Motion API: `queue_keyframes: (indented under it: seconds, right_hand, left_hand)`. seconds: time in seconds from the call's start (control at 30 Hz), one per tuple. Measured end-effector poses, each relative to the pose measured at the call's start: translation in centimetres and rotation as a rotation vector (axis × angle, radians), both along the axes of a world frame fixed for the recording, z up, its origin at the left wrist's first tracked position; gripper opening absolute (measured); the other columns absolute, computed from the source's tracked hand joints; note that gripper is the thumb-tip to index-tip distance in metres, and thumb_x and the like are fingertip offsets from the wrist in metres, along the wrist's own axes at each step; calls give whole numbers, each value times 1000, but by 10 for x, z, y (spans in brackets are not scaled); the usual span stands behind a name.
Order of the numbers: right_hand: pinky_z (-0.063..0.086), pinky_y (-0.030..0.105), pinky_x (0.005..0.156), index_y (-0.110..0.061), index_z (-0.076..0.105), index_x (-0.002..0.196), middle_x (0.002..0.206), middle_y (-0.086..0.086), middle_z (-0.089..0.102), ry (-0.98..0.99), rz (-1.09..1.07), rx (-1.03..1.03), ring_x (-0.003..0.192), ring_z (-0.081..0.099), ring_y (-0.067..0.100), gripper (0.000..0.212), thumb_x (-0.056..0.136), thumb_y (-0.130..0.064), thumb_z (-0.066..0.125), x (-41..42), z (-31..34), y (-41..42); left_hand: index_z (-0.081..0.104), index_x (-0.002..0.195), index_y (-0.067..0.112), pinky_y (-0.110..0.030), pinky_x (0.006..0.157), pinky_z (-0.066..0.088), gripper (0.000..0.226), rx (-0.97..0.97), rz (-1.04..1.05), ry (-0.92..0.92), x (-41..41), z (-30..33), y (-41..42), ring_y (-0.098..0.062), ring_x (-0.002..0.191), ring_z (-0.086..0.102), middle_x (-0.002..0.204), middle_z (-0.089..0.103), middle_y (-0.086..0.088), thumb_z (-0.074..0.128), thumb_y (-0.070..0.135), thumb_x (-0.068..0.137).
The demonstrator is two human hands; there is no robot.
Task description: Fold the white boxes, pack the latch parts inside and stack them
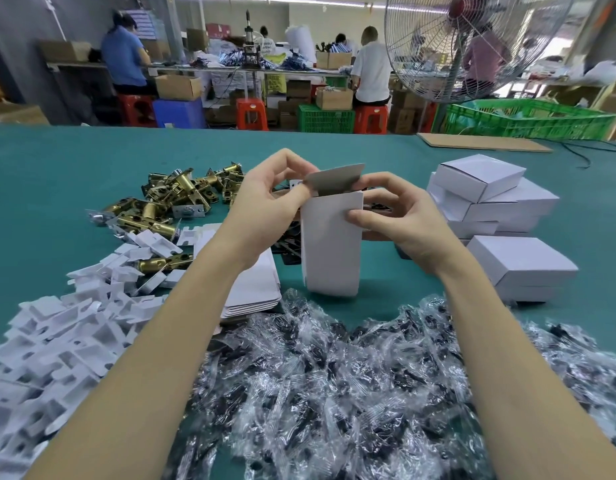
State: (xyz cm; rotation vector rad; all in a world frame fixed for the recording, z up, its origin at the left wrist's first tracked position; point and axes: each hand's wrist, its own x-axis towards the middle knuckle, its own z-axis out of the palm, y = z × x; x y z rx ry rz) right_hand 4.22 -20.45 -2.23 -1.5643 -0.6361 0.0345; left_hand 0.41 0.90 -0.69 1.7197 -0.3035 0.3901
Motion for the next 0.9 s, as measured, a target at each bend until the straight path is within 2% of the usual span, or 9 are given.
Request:
queue_keyframes:
  seconds: [0.07, 0.13, 0.23, 0.3, 0.4, 0.57, 0.77, 0.9]
  right_hand:
    - [60, 28, 74, -22, 68, 108, 96, -2, 76, 6, -1, -1, 90, 73, 16, 27, 89, -4, 76, -1, 0, 0]
    - [60, 28, 74, -22, 68, 109, 96, -2, 76, 3, 0, -8, 90, 73, 17, 27, 89, -5, 76, -2, 1, 1]
    - [60, 29, 74, -21, 69, 112, 99, -1, 77, -15, -5, -17, 92, 73, 17, 28, 89, -7, 77, -3, 2, 1]
    - [59, 28, 73, -26, 70, 112, 102, -1, 77, -20, -5, 0, 92, 73, 15, 29, 89, -10, 77, -4, 4, 1]
    - [58, 28, 75, -32, 70, 115, 105, 2, 78, -24, 2, 34, 93, 73, 16, 33, 88, -13, 77, -5, 10, 1]
    - [58, 27, 73, -27, 69, 115, 106, 3, 78, -30, -26, 31, 93, 73, 16, 29, 88, -20, 77, -6, 14, 2]
    - [54, 24, 63, -35, 73, 98, 100, 1, 80, -26, -127, 53, 82, 71, 10, 11, 89, -30, 76, -9, 13, 6]
    - [55, 25, 63, -38, 73, 97, 101, 0, 80, -25, -136, 16, 83, 71, 11, 12, 85, -38, 78, -10, 15, 5]
  left_hand:
    - [62, 78, 31, -36, 78, 59, 16, 30, -20, 22, -1, 2, -1, -15, 88, 67, 110, 73, -6, 68, 33, 93]
    - [58, 72, 31, -42, 85, 58, 26, 32, -26, 39, -2, 3, 0, -19, 91, 67, 107, 74, -10, 70, 48, 87]
    - [62, 77, 29, -44, 81, 62, 19, 22, -19, 22, 0, 3, 3, -18, 85, 69, 100, 76, -8, 74, 40, 88]
    - [69, 91, 29, -34, 72, 61, 5, -21, -39, 17, 0, 2, 4, -14, 85, 71, 99, 77, -2, 74, 30, 92]
    - [77, 103, 28, -26, 68, 60, 11, -71, -35, 20, -1, 2, 5, -9, 90, 71, 103, 76, 1, 71, 20, 97]
    - [80, 98, 21, -21, 63, 57, 8, -124, -8, 48, -2, 4, 4, -9, 81, 70, 91, 77, 3, 75, 20, 92]
    - [81, 93, 21, -22, 67, 59, 10, -133, -9, 68, -2, 1, 2, -7, 80, 72, 88, 79, 2, 76, 13, 90]
    - [80, 91, 21, -19, 65, 58, 13, -86, 19, 20, -3, 1, 2, -6, 76, 72, 82, 78, 4, 75, 9, 91]
